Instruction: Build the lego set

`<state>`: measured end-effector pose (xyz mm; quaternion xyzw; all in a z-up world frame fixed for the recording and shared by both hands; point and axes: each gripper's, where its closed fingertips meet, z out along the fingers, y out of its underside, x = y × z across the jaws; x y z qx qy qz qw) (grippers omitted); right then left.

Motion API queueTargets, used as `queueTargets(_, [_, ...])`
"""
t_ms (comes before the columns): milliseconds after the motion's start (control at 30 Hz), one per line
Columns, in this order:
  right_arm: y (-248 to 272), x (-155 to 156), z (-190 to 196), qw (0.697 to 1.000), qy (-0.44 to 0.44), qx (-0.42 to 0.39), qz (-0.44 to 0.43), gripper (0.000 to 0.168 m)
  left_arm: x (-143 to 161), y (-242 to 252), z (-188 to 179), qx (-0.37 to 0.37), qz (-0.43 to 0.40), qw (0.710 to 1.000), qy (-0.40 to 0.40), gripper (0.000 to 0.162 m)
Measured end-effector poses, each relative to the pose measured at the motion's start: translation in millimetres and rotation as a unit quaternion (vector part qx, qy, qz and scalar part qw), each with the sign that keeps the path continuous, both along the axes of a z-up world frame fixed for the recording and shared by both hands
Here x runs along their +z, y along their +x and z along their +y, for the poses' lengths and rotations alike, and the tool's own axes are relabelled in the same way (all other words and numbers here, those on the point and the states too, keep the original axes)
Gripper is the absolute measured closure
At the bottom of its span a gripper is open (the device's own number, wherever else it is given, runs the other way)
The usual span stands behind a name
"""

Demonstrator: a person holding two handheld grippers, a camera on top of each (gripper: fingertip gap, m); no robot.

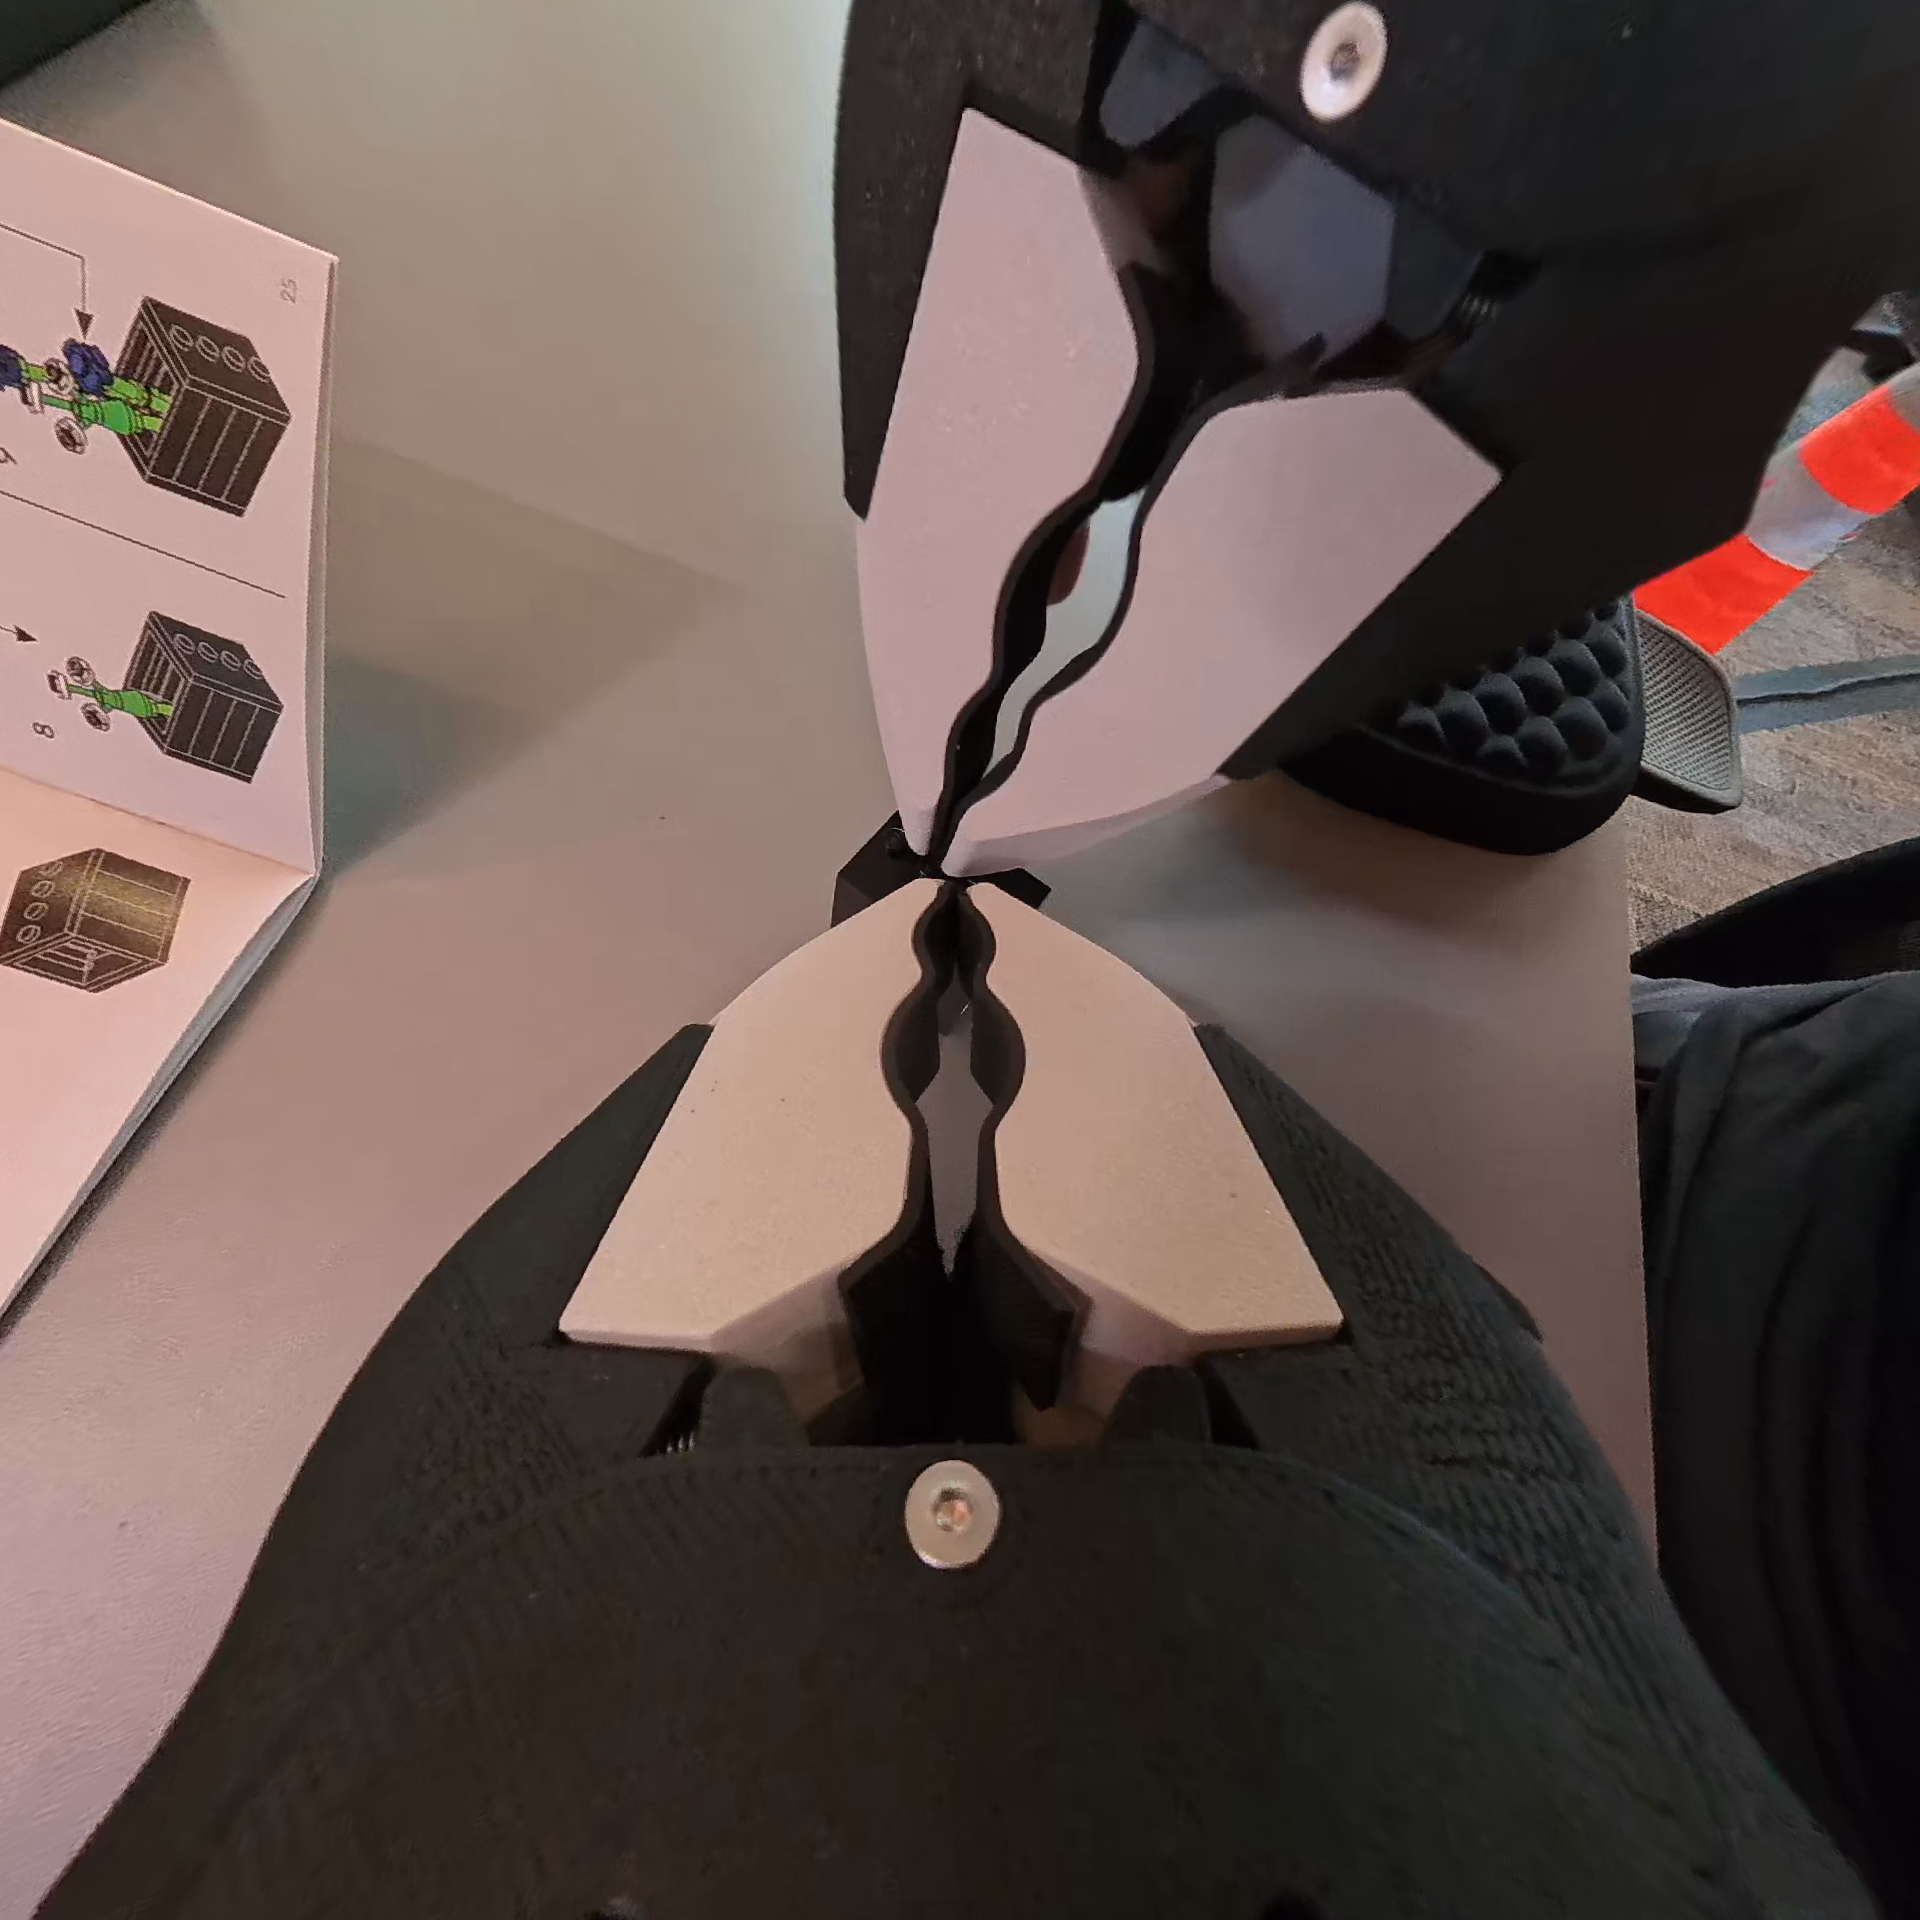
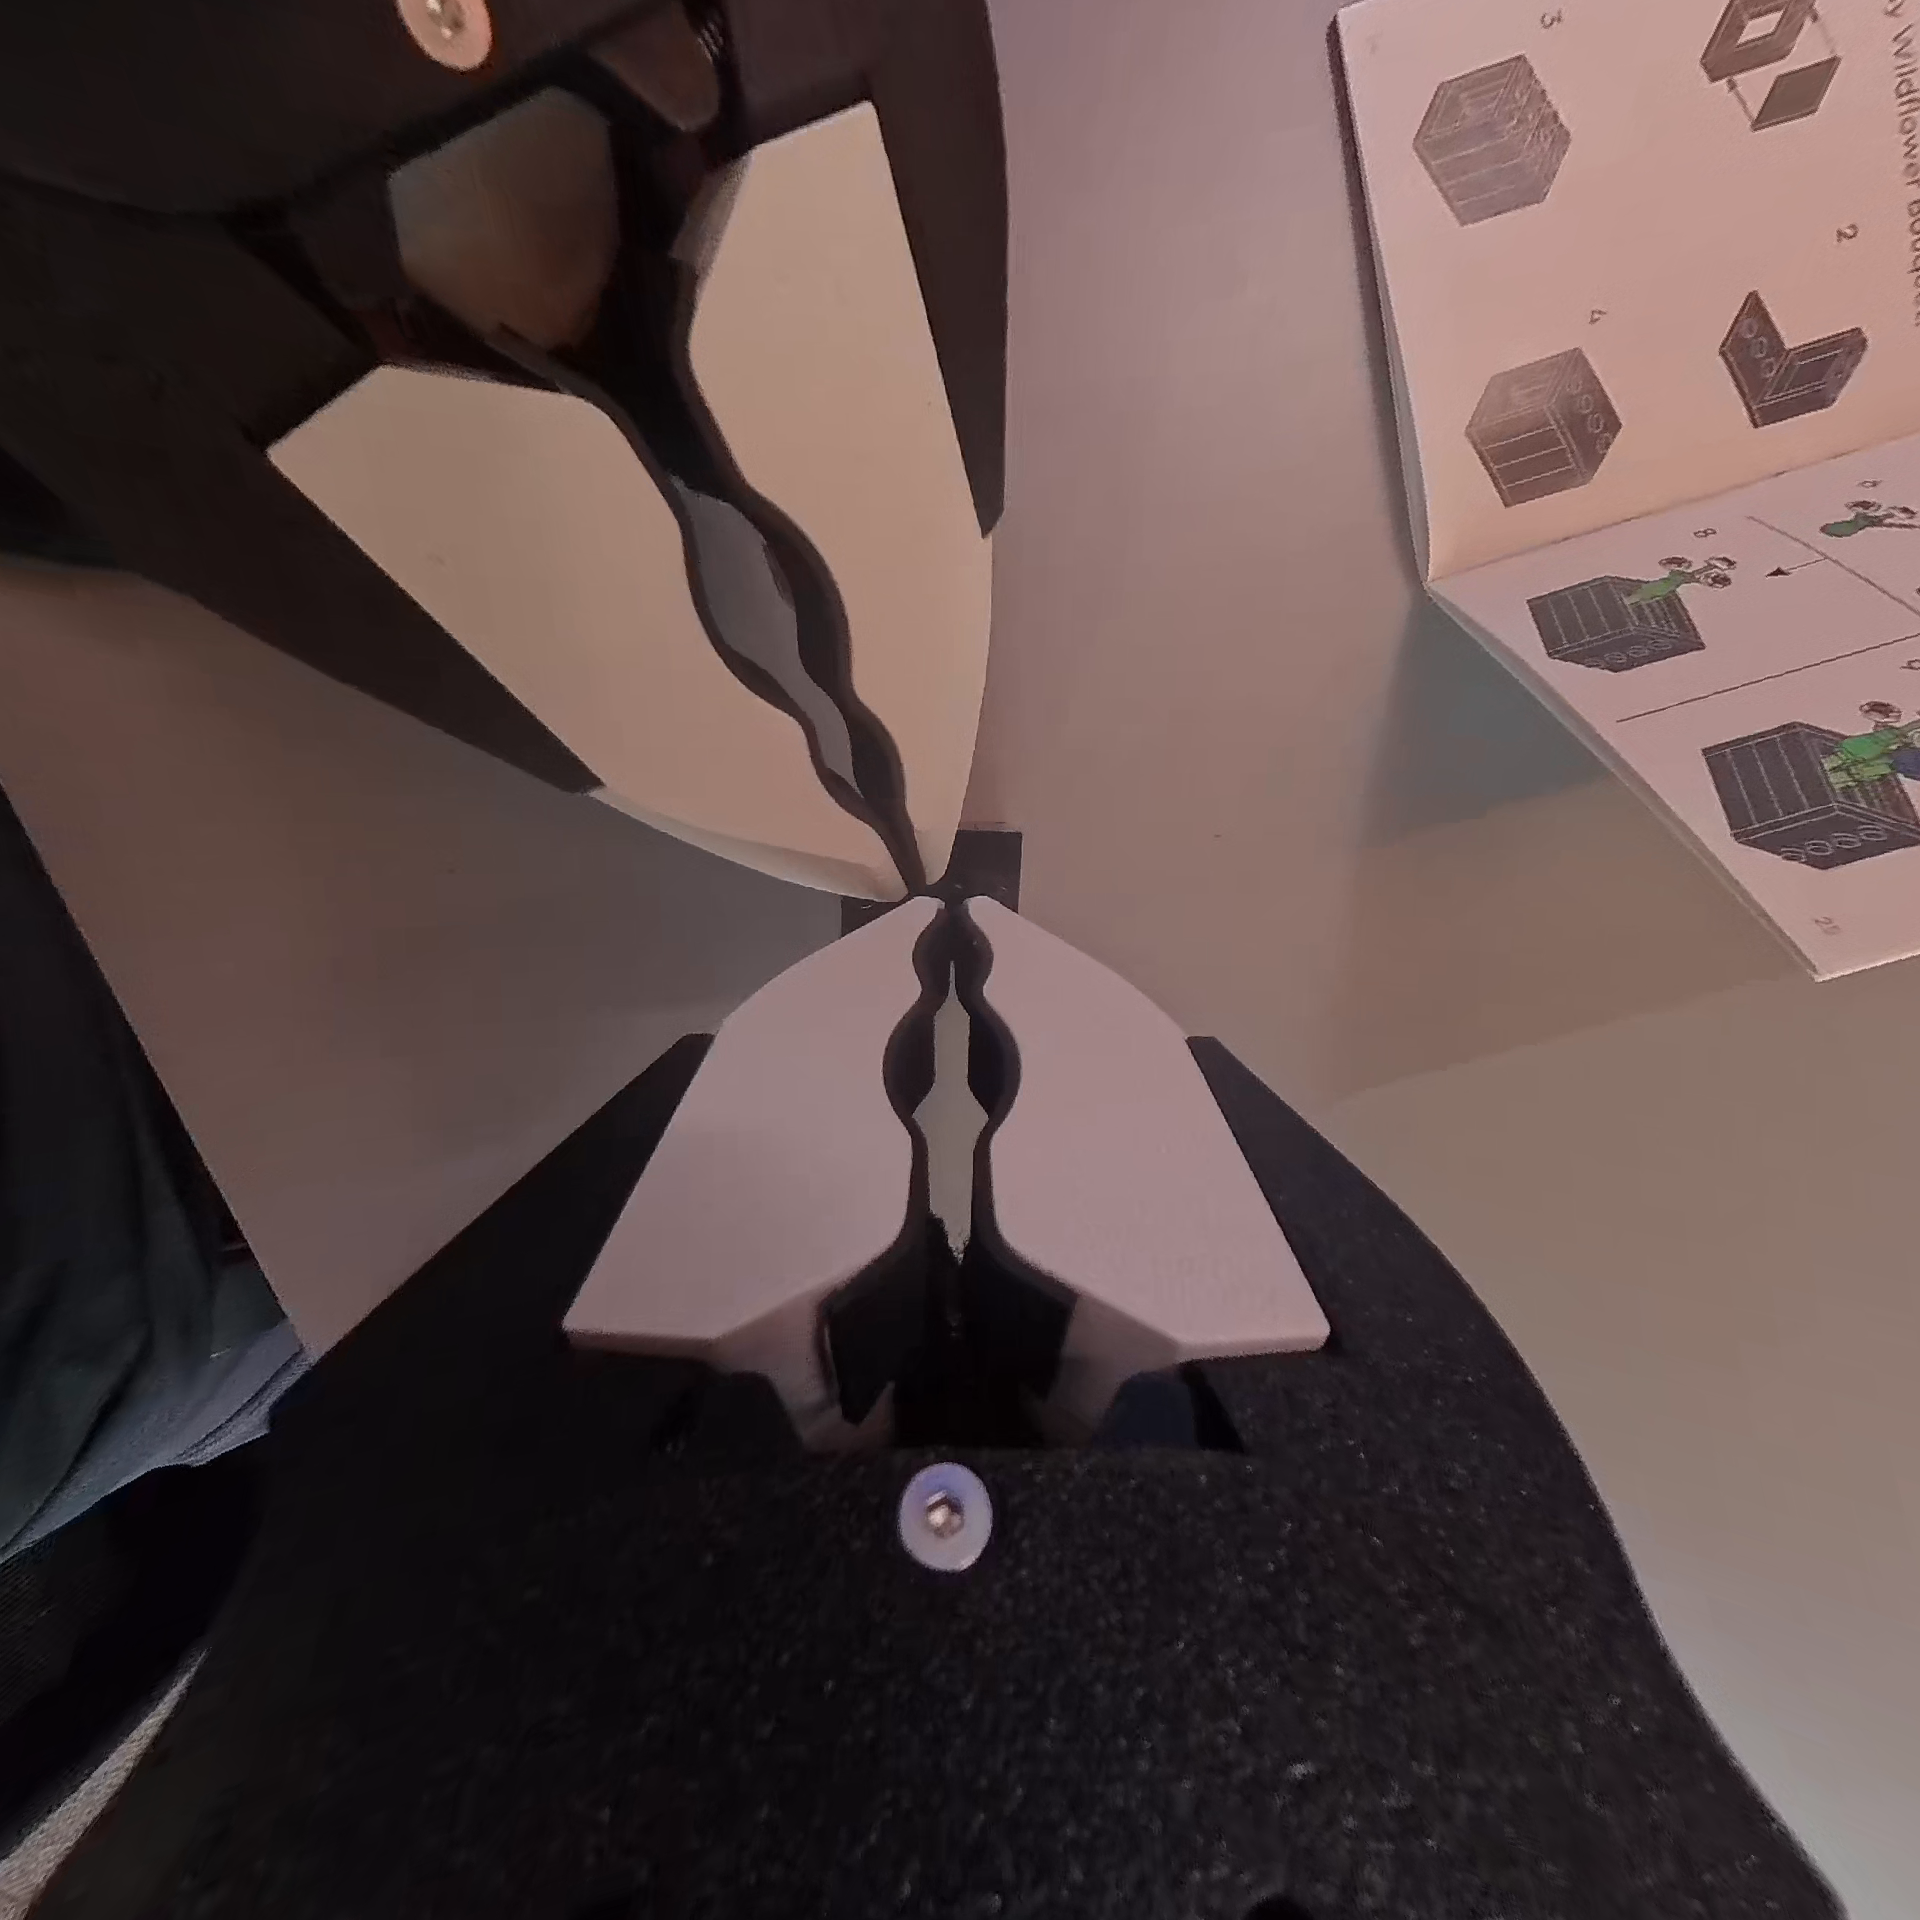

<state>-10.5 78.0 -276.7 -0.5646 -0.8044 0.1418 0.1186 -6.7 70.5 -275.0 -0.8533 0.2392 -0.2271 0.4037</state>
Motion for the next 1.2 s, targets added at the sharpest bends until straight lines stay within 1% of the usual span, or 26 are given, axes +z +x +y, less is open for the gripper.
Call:
queueTargets(100, [0, 0, 0, 1.000, 0.003, 0.002, 0.007, 0.168, 0, 0, 0, -0.002, 0.006, 1.000, 0.006, 0.161])
queueTargets(167, [-1, 1, -1, 0.999, -0.031, 0.001, 0.025, 0.166, 1, 0, 0, -0.003, 0.008, 1.000, 0.021, 0.162])
queueTargets(233, [-1, 4, 2, 0.998, -0.048, -0.005, 0.051, 0.155, 2, 0, -1, -0.006, -0.004, 1.000, 0.017, 0.162])
queueTargets(267, [-3, 10, 4, 0.995, -0.055, -0.018, 0.077, 0.154, 3, 0, -2, -0.009, -0.012, 1.000, 0.014, 0.162])
queueTargets(300, [-4, 19, 4, 0.992, -0.066, -0.026, 0.107, 0.153, 7, -1, -3, -0.009, -0.021, 1.000, 0.020, 0.162])
queueTargets(367, [-3, 33, 6, 0.985, -0.072, -0.029, 0.155, 0.153, 23, -5, 0, 0.000, -0.034, 0.998, 0.057, 0.161])
queueTargets(400, [0, 34, 6, 0.984, -0.068, -0.025, 0.163, 0.152, 29, -10, 2, 0.008, -0.027, 0.997, 0.075, 0.157])
queueTargets(467, [7, 27, 5, 0.985, -0.057, -0.013, 0.161, 0.150, 31, -15, 4, 0.000, 0.004, 0.995, 0.095, 0.151])
queueTargets(567, [8, 18, 1, 0.983, -0.052, 0.008, 0.176, 0.152, 26, -9, 3, -0.040, 0.023, 0.994, 0.097, 0.149])
queueTargets(700, [3, 15, -3, 0.977, -0.069, 0.011, 0.204, 0.157, 18, -6, 4, -0.054, 0.035, 0.994, 0.092, 0.159])
queueTargets(800, [3, 7, -1, 0.979, -0.066, 0.012, 0.192, 0.158, 6, -8, 6, -0.052, 0.052, 0.995, 0.072, 0.162])
queueTargets(900, [2, 4, -4, 0.978, -0.080, 0.016, 0.193, 0.158, 2, -5, 5, -0.053, 0.025, 0.997, 0.055, 0.162])
queueTargets(1000, [0, 4, -3, 0.976, -0.092, -0.002, 0.197, 0.163, 1, -4, 4, -0.041, 0.000, 0.999, 0.036, 0.162])
queueTargets(1067, [0, 3, -5, 0.975, -0.110, -0.010, 0.191, 0.168, 1, -4, 4, -0.039, -0.003, 0.999, 0.027, 0.162])
queueTargets(1200, [0, 3, -4, 0.976, -0.122, -0.023, 0.179, 0.167, 1, -4, 4, -0.043, 0.000, 0.999, 0.019, 0.162])
